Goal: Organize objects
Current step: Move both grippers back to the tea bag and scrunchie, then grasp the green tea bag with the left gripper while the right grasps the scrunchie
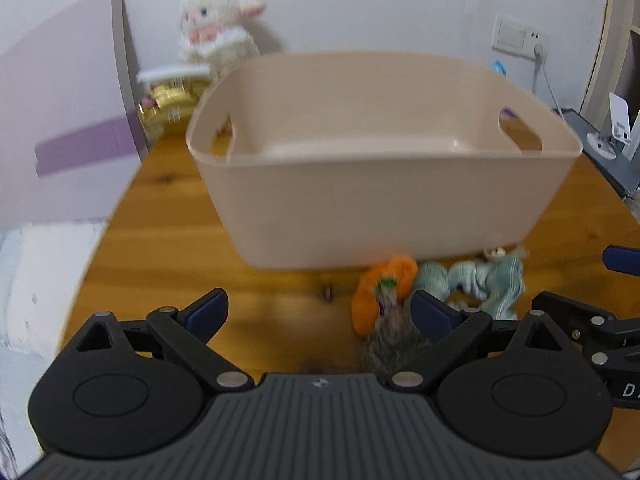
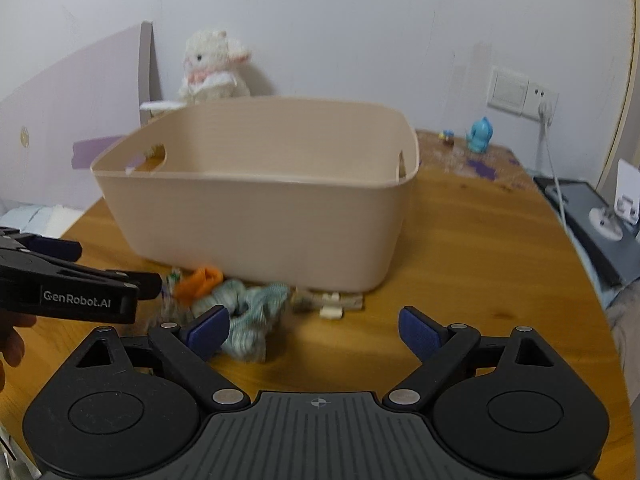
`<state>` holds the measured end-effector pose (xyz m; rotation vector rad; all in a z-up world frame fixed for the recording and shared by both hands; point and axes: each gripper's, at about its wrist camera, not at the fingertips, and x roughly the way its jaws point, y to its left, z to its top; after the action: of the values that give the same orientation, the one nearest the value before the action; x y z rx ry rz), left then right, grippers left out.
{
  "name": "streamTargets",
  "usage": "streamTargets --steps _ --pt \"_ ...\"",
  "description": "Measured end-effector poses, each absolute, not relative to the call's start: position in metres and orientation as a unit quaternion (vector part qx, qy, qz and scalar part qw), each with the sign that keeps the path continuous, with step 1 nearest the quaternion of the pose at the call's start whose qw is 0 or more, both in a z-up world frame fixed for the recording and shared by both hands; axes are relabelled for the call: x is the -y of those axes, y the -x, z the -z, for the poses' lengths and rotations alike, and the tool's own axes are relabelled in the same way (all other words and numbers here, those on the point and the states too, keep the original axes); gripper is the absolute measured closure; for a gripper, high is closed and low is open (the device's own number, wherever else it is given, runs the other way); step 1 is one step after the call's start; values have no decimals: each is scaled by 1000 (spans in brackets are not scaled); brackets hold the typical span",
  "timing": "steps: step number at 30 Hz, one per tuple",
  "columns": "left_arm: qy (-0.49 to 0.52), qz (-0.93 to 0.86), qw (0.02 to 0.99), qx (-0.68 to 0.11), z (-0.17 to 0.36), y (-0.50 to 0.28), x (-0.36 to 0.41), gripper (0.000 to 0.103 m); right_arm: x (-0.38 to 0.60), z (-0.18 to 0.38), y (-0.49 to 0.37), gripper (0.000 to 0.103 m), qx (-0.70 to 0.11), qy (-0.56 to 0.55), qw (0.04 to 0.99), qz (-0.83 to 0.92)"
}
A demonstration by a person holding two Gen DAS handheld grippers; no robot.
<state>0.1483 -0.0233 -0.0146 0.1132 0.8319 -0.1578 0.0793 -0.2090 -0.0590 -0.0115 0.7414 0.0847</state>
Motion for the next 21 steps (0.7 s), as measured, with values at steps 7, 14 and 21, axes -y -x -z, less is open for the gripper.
streamTargets --steps 7,14,21 --pt "-51 91 896 -431 35 -155 26 5 211 81 -87 11 -383 -2 923 -45" --pt "-51 95 891 -441 43 -163 29 5 214 88 -96 12 -386 -21 920 -61" --pt "-38 89 886 -453 46 -162 23 5 214 91 -108 19 -386 -42 919 -72"
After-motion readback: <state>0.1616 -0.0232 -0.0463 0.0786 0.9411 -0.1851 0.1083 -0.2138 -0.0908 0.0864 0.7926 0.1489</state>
